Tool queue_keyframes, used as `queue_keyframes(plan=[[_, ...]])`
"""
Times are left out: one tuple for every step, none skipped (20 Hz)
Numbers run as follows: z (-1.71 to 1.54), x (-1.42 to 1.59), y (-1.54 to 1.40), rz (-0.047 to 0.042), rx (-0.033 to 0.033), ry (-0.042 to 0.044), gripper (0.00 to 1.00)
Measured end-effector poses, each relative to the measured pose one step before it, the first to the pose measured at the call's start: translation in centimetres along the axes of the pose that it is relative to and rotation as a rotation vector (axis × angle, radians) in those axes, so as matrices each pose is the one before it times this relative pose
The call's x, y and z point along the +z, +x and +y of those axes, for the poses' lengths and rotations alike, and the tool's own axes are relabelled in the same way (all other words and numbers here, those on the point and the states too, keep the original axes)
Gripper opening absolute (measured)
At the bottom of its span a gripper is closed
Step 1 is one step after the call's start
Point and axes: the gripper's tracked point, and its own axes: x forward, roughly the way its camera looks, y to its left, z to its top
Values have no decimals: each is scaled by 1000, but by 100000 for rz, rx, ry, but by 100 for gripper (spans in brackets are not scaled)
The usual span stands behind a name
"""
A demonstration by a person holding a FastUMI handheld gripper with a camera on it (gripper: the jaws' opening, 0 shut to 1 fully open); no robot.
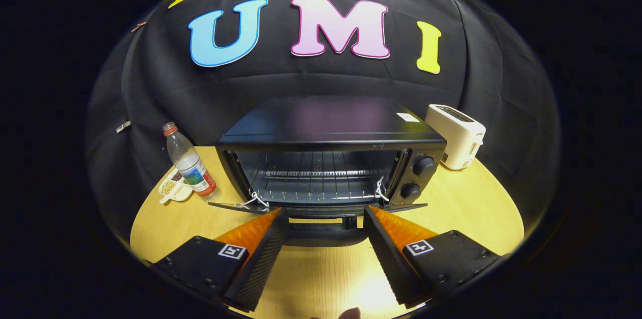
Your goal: Open the toaster oven, put the food inside, and close the toaster oven door.
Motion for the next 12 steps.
queue_keyframes(plan=[[-5, -577, -240, 864, -30, -486, 99], [-4, -807, -262, 1249, 13, -643, 99], [-35, -884, -134, 1664, -41, -413, 99], [-47, -1074, -177, 2243, -9, -705, 99], [-14, -1165, -34, 2768, 115, -1220, 99], [-95, -1326, -20, 3388, -156, -2112, 99], [-141, -1276, -134, 3235, 76, -2209, 99], [100, -1074, 132, 2511, 280, -1884, 99], [78, -870, -231, 1783, 559, -1119, 99], [-1, -794, -289, 1357, 635, -506, 99], [27, -506, -300, 1193, 1047, 500, 99], [37, -441, -349, 1184, 1254, 885, 99]])
